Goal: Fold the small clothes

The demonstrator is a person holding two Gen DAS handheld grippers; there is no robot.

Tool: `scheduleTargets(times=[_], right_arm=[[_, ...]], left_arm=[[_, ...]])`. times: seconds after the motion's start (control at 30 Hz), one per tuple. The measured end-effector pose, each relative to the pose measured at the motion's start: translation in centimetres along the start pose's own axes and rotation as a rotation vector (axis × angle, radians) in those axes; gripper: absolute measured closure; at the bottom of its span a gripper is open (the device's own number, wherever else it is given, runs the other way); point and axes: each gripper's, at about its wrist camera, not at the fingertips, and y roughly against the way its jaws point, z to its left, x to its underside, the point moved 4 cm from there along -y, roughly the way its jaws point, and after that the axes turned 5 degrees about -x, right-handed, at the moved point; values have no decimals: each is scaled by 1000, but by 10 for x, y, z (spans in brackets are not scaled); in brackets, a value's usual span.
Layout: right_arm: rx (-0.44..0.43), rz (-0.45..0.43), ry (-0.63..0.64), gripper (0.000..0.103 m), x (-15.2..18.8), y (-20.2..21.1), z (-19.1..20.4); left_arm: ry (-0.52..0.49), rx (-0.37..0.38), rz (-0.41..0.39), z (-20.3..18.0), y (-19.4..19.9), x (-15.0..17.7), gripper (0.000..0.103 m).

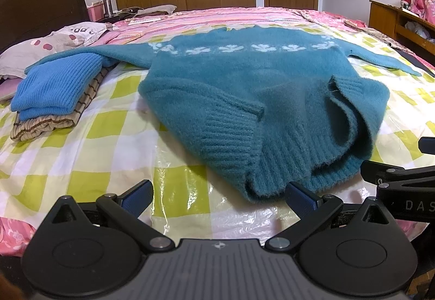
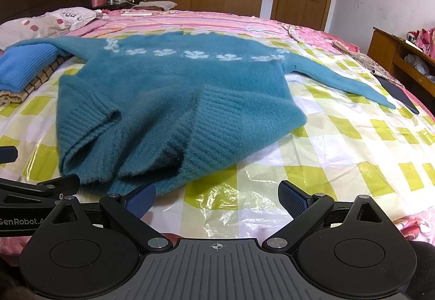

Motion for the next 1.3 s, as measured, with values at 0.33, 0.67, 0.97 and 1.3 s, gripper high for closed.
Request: scheduleTargets(times=[0.33, 0.67, 0.97, 1.3], right_arm=[[0, 0, 0, 6, 0, 0, 0], [0, 0, -1, 6, 0, 0, 0], [0, 0, -1, 6, 0, 0, 0], [-7, -27, 18, 6, -4, 5, -1]], left_arm=[[1, 1, 0, 0, -1, 0, 0], [1, 5, -1, 0, -1, 0, 0], [2, 5, -1, 0, -1, 0, 0], [8, 25, -41, -1, 7, -5, 0]])
